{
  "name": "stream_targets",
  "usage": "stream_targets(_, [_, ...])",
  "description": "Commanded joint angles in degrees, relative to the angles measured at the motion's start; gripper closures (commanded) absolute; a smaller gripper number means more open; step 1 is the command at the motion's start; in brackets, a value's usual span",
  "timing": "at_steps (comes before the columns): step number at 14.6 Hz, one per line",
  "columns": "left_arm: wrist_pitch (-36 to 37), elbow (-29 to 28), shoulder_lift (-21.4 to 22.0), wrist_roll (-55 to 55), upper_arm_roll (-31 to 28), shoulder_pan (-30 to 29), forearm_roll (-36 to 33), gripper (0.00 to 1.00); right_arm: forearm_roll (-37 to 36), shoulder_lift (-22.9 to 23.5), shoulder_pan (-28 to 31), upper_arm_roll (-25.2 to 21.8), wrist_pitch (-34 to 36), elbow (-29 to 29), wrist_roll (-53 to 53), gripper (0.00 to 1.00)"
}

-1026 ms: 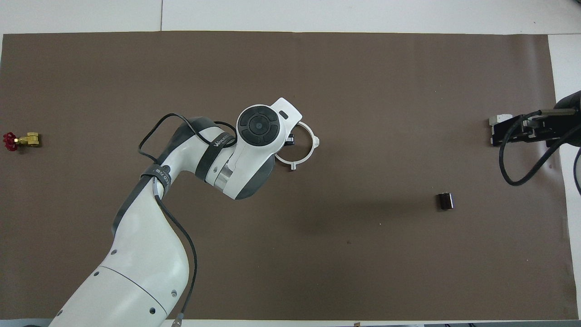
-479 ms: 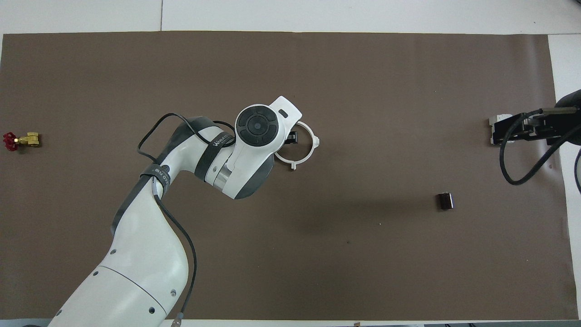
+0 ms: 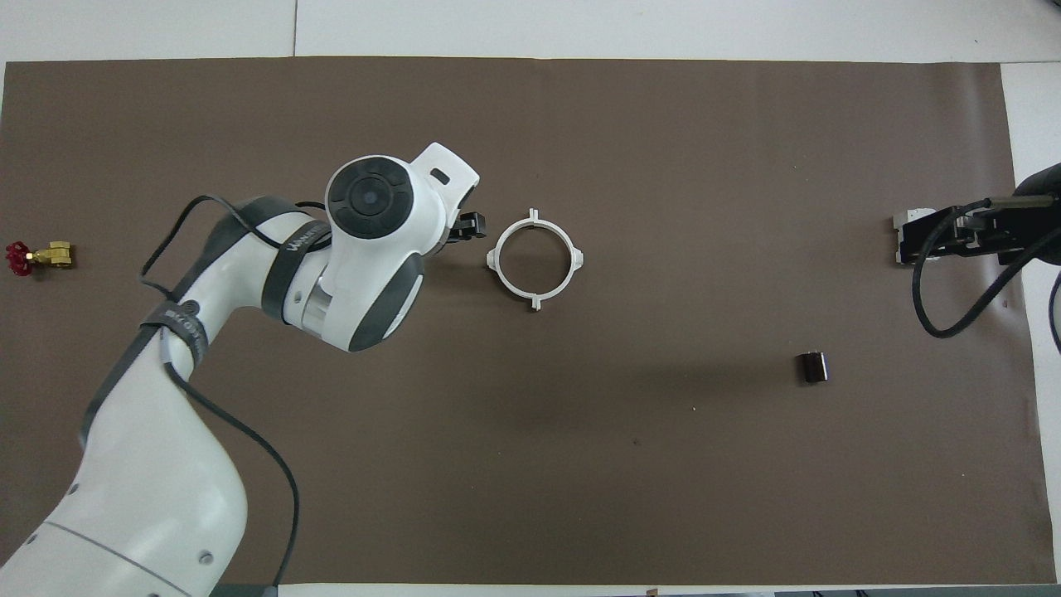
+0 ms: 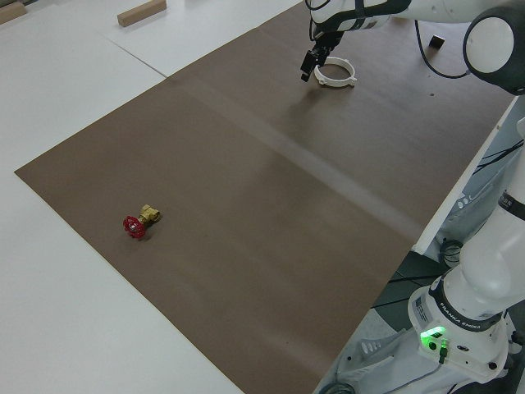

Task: Assemble drain pipe with both arms

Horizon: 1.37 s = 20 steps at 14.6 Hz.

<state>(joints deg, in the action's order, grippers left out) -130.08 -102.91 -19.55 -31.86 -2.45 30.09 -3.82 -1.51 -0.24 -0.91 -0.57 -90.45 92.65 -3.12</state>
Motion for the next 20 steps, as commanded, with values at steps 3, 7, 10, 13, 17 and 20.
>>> stream_targets(3, [3.06,-10.47,12.42,11.19,0.25,-9.07,0.48,0.0,0.19,-0.29,0.38,0.22,-0.34,-0.01,1.37,0.0])
stream_targets(7, [9.31,-10.12,16.29,17.49,0.16,-16.62,0.48,0.0,0.28,-0.81,0.21,0.31,-0.16,0.07,1.28,0.0])
stream_targets(10, [13.61,-8.98,19.01,26.82,-0.01,-22.43,0.57,0.0,0.37,-1.34,0.2,0.39,0.98,0.07,1.19,0.0])
stream_targets(13, [20.01,-3.73,19.46,31.23,-0.28,-26.21,1.27,0.0,0.37,-1.34,0.29,0.39,0.54,-0.01,1.28,0.0])
stream_targets(17, [31.09,7.08,18.58,33.97,-0.36,-28.42,4.44,0.0,0.37,-1.34,0.38,0.39,0.02,-0.01,1.28,0.0])
stream_targets(20, [38.56,14.2,17.44,33.97,-0.54,-29.03,5.4,0.0,0.37,-1.34,0.47,0.39,-0.07,-0.01,1.28,0.0])
